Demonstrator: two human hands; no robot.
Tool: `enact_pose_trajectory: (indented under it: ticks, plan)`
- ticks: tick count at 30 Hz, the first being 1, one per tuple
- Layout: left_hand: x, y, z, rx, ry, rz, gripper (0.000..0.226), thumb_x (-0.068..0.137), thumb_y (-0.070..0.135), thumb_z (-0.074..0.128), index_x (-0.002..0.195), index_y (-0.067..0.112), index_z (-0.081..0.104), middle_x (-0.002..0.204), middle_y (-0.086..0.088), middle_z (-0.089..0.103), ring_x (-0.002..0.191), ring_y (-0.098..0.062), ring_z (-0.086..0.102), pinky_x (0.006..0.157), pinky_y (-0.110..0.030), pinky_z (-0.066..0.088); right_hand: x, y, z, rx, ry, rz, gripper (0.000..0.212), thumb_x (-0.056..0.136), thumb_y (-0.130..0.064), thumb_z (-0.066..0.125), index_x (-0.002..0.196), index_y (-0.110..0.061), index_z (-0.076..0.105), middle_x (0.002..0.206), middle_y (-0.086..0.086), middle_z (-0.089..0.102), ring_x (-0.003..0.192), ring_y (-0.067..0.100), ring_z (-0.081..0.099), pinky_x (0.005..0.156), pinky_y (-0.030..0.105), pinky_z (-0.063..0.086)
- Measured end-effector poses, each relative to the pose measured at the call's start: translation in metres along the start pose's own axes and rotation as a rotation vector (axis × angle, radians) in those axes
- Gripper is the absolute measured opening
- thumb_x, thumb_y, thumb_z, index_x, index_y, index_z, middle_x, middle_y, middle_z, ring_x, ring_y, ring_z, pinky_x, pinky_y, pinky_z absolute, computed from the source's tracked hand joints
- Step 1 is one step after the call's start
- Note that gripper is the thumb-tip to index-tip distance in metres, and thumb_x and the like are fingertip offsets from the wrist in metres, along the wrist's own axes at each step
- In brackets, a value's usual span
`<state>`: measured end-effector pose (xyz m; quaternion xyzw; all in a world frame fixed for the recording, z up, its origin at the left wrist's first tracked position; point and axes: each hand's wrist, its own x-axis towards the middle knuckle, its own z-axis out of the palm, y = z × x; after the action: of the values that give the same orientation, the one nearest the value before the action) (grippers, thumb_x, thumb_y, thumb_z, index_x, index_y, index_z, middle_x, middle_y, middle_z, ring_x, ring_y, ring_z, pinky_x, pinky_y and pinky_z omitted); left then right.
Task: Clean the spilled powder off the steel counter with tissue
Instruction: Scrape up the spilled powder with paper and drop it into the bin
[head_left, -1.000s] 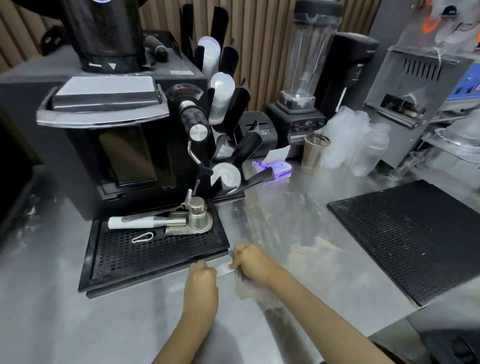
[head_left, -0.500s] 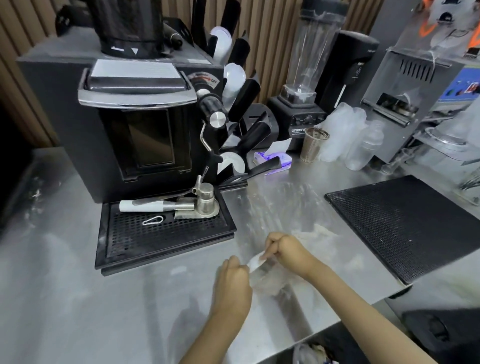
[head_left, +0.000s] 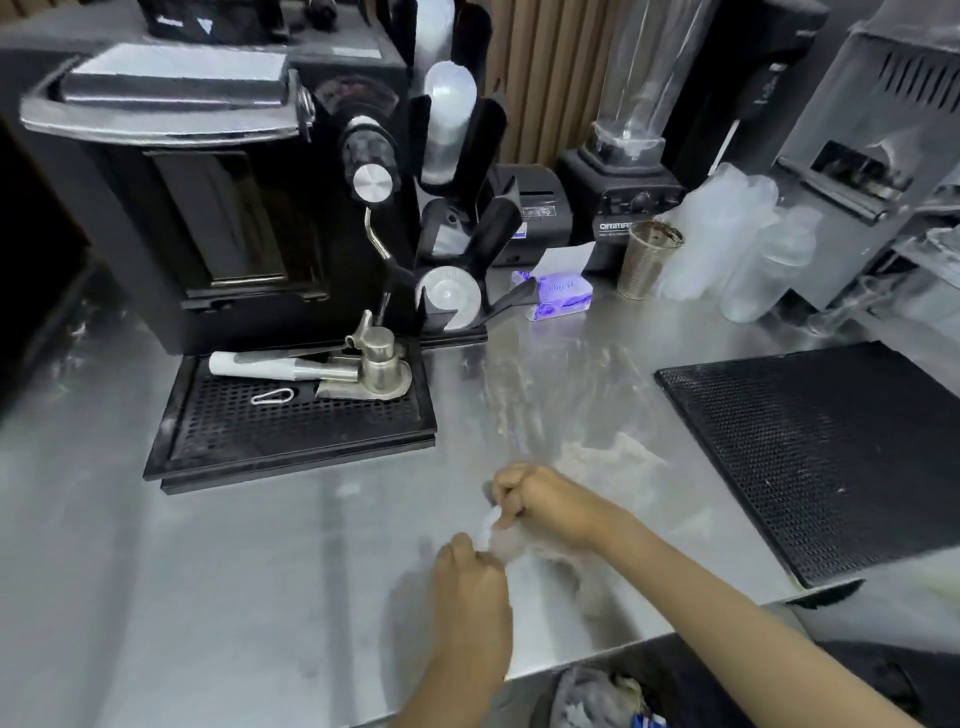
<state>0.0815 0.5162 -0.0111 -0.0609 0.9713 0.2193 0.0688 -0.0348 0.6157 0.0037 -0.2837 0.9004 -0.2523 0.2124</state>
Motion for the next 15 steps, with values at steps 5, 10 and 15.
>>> enact_pose_trajectory:
  ticks: [5,10,15]
  plan:
    - [0.001,0.056,0.01,-0.139,-0.015,0.013,0.031,0.032,0.002,0.082,0.057,0.005,0.063,0.077,-0.01,0.056,0.07,-0.026,0.058,0.056,-0.029,0.049,-0.026,0.032,-0.029,0.119,-0.027,0.154,0.022,0.068,0.001,0.06,0.059,-0.015,0.047,0.073,-0.008,0.044,0.068,0.002,0.043,0.066,0.016,0.035]
    - [0.011,0.028,0.012,-0.286,0.212,-0.078,0.012,0.076,-0.007,0.048,0.075,-0.004,0.06,0.087,-0.01,0.044,0.086,-0.027,0.048,0.067,-0.028,0.036,-0.014,0.014,-0.036,0.094,0.03,-0.005,0.019,0.071,0.005,0.055,0.066,-0.014,0.051,0.081,0.001,0.048,0.073,0.012,0.047,0.066,0.022,0.039]
    - [-0.003,0.01,0.013,-0.159,0.261,-0.172,0.006,0.075,-0.003,0.058,0.08,0.0,0.059,0.093,-0.017,0.051,0.087,-0.034,0.053,0.073,-0.035,0.046,0.001,-0.003,-0.005,-0.089,-0.068,-0.202,0.017,0.082,0.004,0.049,0.091,0.004,0.064,0.092,0.011,0.051,0.088,0.021,0.042,0.074,0.023,0.029]
